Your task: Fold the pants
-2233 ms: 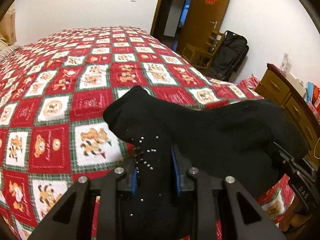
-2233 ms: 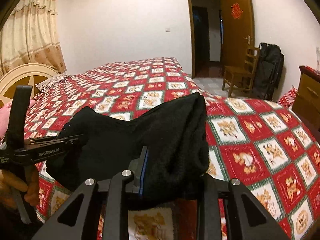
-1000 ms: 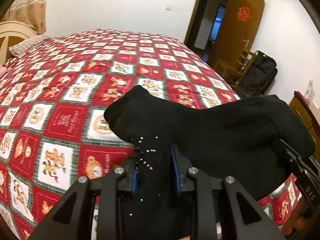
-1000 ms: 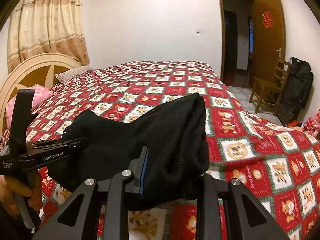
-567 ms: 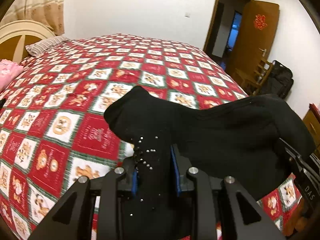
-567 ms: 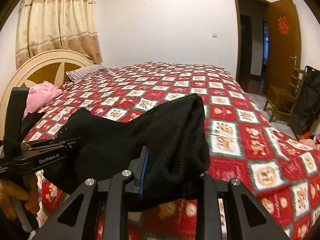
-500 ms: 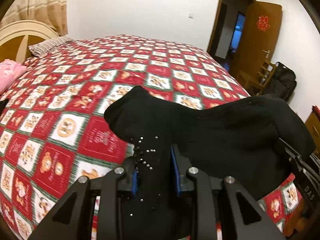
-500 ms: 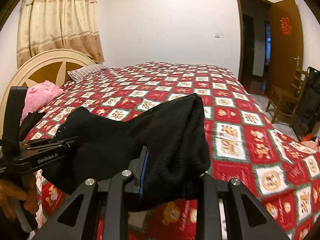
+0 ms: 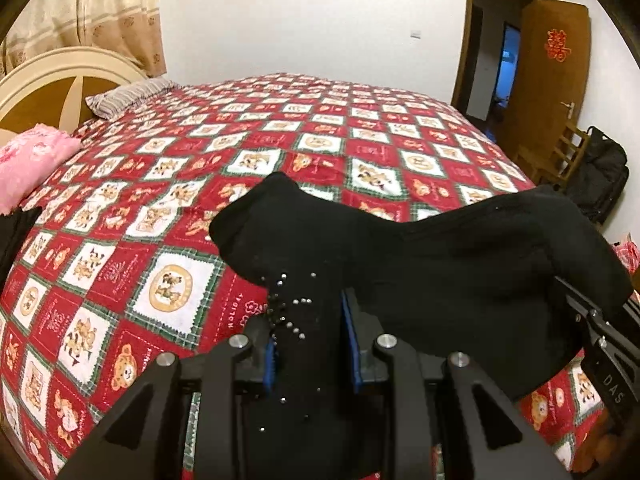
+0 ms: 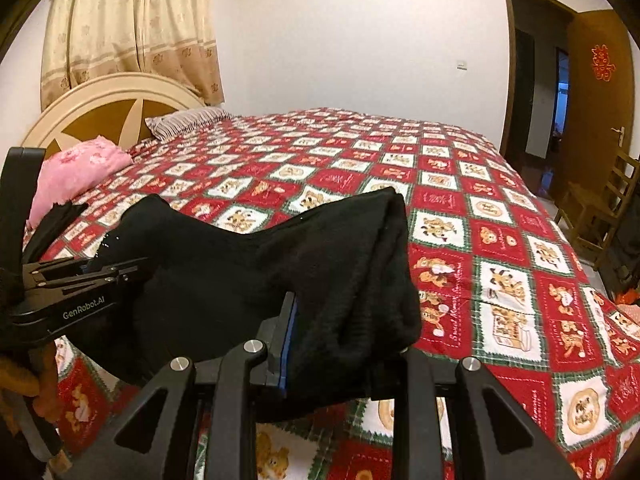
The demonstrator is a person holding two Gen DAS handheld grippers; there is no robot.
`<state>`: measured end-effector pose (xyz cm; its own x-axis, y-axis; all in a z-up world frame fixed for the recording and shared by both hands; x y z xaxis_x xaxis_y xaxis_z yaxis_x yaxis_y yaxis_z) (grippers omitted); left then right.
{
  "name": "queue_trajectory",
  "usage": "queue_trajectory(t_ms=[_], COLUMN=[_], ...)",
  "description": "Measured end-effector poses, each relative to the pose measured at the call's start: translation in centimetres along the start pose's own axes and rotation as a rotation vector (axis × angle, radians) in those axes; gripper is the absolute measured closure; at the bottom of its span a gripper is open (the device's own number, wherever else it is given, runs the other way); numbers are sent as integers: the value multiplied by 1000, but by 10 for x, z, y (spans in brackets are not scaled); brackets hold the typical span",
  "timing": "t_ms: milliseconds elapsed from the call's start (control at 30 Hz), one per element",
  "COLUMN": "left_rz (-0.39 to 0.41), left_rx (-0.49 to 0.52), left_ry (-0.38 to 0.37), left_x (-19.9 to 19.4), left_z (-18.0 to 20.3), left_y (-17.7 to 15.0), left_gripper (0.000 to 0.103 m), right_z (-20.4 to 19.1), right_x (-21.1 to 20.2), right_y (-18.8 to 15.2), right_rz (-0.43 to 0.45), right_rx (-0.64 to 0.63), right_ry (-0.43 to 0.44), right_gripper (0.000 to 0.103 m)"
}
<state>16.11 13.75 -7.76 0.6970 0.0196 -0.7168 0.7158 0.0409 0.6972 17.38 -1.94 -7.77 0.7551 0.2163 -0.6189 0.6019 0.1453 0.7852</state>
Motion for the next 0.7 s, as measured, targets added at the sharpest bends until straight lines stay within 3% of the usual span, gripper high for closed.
queue_trajectory(t_ms=[500,600,667,700], left_rz=[-104,-113,-126,-127], left_rx=[-34,-43,-70,-76], left_ry=[45,45,60,84], left_x=[48,50,49,47], left_z=[-16,-21,-31,-39], left_y=[-18,-19,-19,-19], left_gripper=[71,61,45,32], right_z=[14,15,16,16], right_x=[58,62,62,62], right_y=[-33,-34,-34,-34], right_rz=[-141,-149,-152,-153], right_rx=[-48,-50,-44,-44], right_ry=[-42,-39,-33,-31], right_gripper=[76,75,75,74])
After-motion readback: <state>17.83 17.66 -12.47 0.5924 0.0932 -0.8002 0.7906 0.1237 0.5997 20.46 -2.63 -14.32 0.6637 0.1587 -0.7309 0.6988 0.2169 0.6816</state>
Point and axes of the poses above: each gripper's, at about its wrist camera, not at the fingertips, and x roughly the way its jaws point, z to its right, y to its top, the point moved 9 cm from there along x, roughly the way its jaws point
